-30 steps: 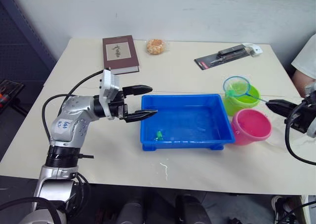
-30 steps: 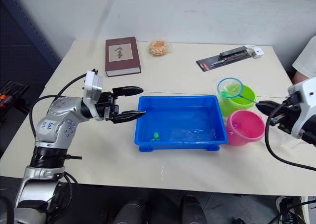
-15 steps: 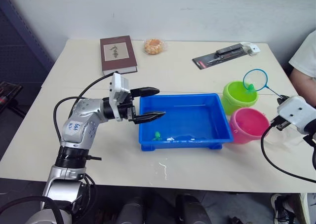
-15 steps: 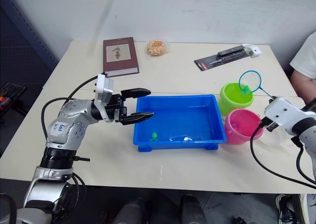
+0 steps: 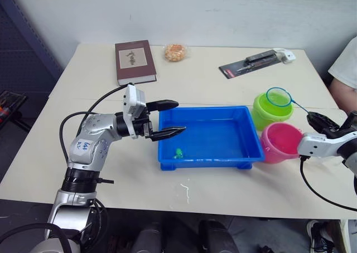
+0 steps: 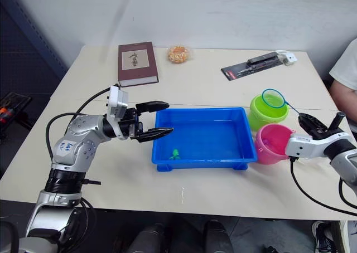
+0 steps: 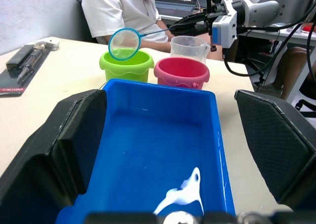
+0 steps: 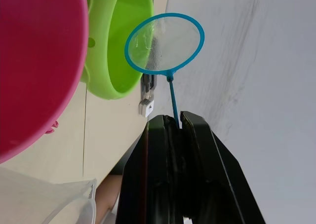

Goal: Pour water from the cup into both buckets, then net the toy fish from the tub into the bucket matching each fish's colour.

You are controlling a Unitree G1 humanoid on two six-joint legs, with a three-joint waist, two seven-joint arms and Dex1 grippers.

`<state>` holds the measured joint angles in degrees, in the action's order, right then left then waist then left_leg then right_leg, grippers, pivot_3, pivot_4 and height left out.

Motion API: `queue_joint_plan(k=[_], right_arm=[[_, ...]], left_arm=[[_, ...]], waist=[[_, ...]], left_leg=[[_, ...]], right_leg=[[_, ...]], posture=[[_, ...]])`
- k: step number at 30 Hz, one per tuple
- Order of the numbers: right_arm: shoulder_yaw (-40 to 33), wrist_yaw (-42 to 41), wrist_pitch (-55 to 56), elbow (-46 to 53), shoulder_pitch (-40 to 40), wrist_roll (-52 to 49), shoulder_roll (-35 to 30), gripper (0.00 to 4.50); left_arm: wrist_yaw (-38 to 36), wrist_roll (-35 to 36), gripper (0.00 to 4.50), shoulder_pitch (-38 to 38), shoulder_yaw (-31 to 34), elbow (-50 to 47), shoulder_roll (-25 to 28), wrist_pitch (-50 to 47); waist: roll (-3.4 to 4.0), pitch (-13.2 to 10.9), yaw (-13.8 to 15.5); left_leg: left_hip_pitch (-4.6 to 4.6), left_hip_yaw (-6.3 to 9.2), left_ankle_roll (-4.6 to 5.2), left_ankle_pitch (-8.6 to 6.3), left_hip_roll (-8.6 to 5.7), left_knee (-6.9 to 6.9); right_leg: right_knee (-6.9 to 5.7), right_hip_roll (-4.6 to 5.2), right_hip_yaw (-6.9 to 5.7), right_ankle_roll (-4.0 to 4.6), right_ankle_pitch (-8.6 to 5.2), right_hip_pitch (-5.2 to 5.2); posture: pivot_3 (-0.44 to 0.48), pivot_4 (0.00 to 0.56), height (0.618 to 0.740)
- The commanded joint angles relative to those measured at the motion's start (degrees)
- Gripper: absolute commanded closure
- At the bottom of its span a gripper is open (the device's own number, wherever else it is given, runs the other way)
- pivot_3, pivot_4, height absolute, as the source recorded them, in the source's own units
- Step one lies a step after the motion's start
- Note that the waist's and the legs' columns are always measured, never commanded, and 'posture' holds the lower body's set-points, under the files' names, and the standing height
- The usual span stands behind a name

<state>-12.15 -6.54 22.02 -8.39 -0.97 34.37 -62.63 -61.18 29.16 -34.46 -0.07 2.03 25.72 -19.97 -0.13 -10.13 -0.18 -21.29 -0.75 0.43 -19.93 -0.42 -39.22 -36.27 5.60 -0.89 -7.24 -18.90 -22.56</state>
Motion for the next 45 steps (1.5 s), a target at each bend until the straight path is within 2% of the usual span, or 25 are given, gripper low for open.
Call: queue_joint_plan(k=[1,3,5,7,10,13,18,23,28,32,36,42,45], right_arm=[[-4.4,0.1,-0.2,1.6,-0.1,-4.6,0.7,4.5],[-6.5,-4.0,-2.7,4.5,-1.5,-14.5,4.3,4.5],[-7.6,-11.8,-7.8,8.8,-2.9,-27.5,7.4,4.5],[-8.3,-20.7,-17.7,15.3,-3.7,-42.0,9.0,4.5],[-7.8,-32.2,-34.4,26.2,-2.6,-58.6,6.5,4.5],[-4.6,-35.8,-45.4,32.4,-3.3,-65.0,4.3,4.5],[6.6,-36.5,-54.8,35.5,-8.5,-61.5,3.6,4.5],[18.1,-38.7,-58.9,34.9,-14.6,-55.8,4.2,4.5],[25.0,-39.3,-60.1,31.7,-21.9,-49.8,7.0,4.5],[29.4,-42.3,-61.3,31.9,-24.5,-47.8,8.3,4.5],[30.0,-44.1,-65.4,32.6,-27.5,-50.9,13.1,4.5],[28.3,-47.1,-68.4,33.0,-29.0,-52.8,13.3,4.5],[23.5,-47.2,-71.0,33.2,-27.9,-56.5,14.1,4.5]], left_arm=[[-0.3,0.2,0.06,-0.5,0.6,-1.3,0.5,0.8],[-0.7,0.1,0.06,-0.3,0.9,-1.3,1.0,1.0],[-1.5,0.2,0.06,0.2,1.5,-1.2,2.2,1.3],[-3.4,1.0,0.06,1.3,2.9,-1.5,4.2,1.7],[-6.8,3.1,0.06,3.7,5.6,-2.3,8.0,1.8],[-9.2,2.8,0.06,5.8,6.4,-2.5,12.3,0.9],[-11.0,0.0,0.06,8.9,6.7,-2.4,18.2,2.0],[-11.1,-1.9,0.06,11.6,6.1,-5.6,22.4,1.6],[-9.2,-1.5,0.06,14.7,5.7,-11.2,23.2,-0.7],[-8.1,-1.9,0.06,15.9,5.7,-12.5,23.0,-1.1],[-6.6,-1.1,0.06,16.0,6.0,-13.3,22.2,-1.9],[-6.1,-0.9,0.06,15.5,6.2,-12.9,21.9,-2.1],[-5.4,0.4,0.06,15.1,6.6,-12.9,21.1,-3.1]], waist=[[0.0,0.0,0.0],[-0.01,0.0,0.0],[-0.01,0.0,-0.2],[0.0,0.0,-0.6],[0.07,0.0,-0.9],[0.06,0.0,-0.8],[0.06,0.0,-0.1],[0.05,0.0,0.1],[0.05,0.0,0.0],[0.05,0.0,0.0],[0.05,0.0,0.0],[0.05,0.0,0.0],[0.05,0.0,0.1]], left_leg=[[0.0,0.0,0.0,0.0,0.0,0.0],[0.0,0.0,0.0,0.0,0.0,0.0],[0.01,0.02,-0.01,0.01,0.06,0.0],[0.06,0.01,-0.03,0.01,0.1,0.0],[0.06,0.08,-0.03,0.01,0.13,0.02],[0.04,0.18,-0.02,0.01,0.13,0.01],[0.03,0.26,0.0,-0.01,0.1,0.01],[-0.08,0.29,0.01,-0.02,0.06,0.02],[-0.11,0.27,0.02,-0.02,0.06,0.02],[-0.15,0.29,0.0,-0.03,0.08,0.03],[-0.15,0.28,0.01,-0.03,0.07,0.02],[-0.16,0.29,0.0,-0.03,0.07,0.02],[-0.17,0.3,0.01,-0.03,0.06,0.02]], right_leg=[[0.0,0.0,0.0,0.0,0.0,0.0],[0.0,0.0,0.01,0.0,0.0,0.0],[0.03,-0.06,-0.02,0.0,0.0,0.04],[0.0,-0.11,-0.01,0.0,0.0,0.06],[-0.03,-0.07,-0.04,0.0,0.0,0.06],[0.03,0.04,-0.09,0.0,0.0,0.1],[0.16,0.27,-0.11,0.04,0.02,0.13],[0.25,0.32,-0.16,0.04,0.02,0.08],[0.23,0.37,-0.16,0.04,0.02,0.02],[0.23,0.34,-0.18,0.04,0.02,-0.02],[0.22,0.32,-0.2,0.04,0.02,-0.01],[0.24,0.33,-0.22,0.04,0.02,-0.02],[0.24,0.34,-0.23,0.04,0.02,-0.01]], posture=[[0.0,0.15,0.738],[0.0,0.15,0.738],[0.0,0.15,0.738],[0.0,0.15,0.738],[0.0,0.15,0.738],[0.0,0.15,0.738],[0.0,0.15,0.738],[0.0,0.15,0.738],[0.0,0.15,0.738],[0.0,0.15,0.738],[0.0,0.15,0.738],[0.0,0.15,0.738],[0.0,0.15,0.738]])
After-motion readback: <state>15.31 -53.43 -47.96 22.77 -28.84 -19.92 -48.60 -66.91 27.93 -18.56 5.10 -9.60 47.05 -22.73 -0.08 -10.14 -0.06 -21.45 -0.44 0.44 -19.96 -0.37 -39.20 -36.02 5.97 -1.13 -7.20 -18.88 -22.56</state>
